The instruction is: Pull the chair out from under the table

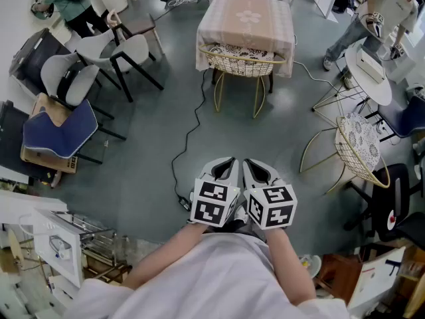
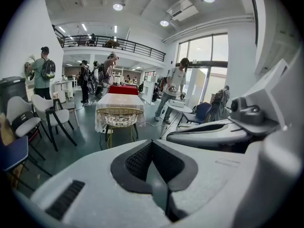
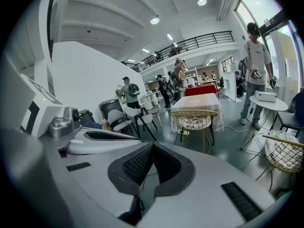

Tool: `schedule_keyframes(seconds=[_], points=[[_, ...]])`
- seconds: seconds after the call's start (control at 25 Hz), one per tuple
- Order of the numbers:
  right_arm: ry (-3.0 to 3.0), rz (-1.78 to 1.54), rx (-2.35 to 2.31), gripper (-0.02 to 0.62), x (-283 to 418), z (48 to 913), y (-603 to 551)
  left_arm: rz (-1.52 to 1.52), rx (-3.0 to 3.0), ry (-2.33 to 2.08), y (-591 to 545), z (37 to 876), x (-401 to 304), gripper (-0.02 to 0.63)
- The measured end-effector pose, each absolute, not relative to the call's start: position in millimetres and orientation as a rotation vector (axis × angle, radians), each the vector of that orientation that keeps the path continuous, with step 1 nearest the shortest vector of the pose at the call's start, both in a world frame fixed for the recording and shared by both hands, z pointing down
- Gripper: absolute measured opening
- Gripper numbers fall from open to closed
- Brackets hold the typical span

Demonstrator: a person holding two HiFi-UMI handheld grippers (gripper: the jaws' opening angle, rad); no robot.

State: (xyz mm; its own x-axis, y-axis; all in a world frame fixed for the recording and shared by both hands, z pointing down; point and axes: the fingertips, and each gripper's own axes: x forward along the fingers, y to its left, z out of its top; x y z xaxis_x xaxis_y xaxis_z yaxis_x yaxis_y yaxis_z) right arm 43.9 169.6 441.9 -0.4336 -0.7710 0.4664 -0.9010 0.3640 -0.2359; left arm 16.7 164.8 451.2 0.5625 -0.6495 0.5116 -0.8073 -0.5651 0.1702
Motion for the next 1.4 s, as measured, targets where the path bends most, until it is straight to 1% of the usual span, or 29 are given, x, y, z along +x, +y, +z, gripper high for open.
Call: schedule_keyframes(seconds=[0.36,0.92,1.24,1.4], points=[[-2.341,0.669,1.480,0.003,25.5,439.4,172.0,0.522,2.412,-1.180,164.6,443.7,1.8,0.005],[-2.383,0.634,1.445,0.003,-21.0,428.9,181.2,0.440,2.435,-1.208,172.7,435.0,-42.4,0.005],[-2.412,0.639,1.432,0.002,-33.9,430.1,182.2,0.382,2.417,-1.211,173.2,432.6,-55.1,0.005],[-2.413,0.661,1.432,0.002,-32.2,437.5,179.2,0.400,2.412,-1.220,170.0,438.6,-54.8,0.005]])
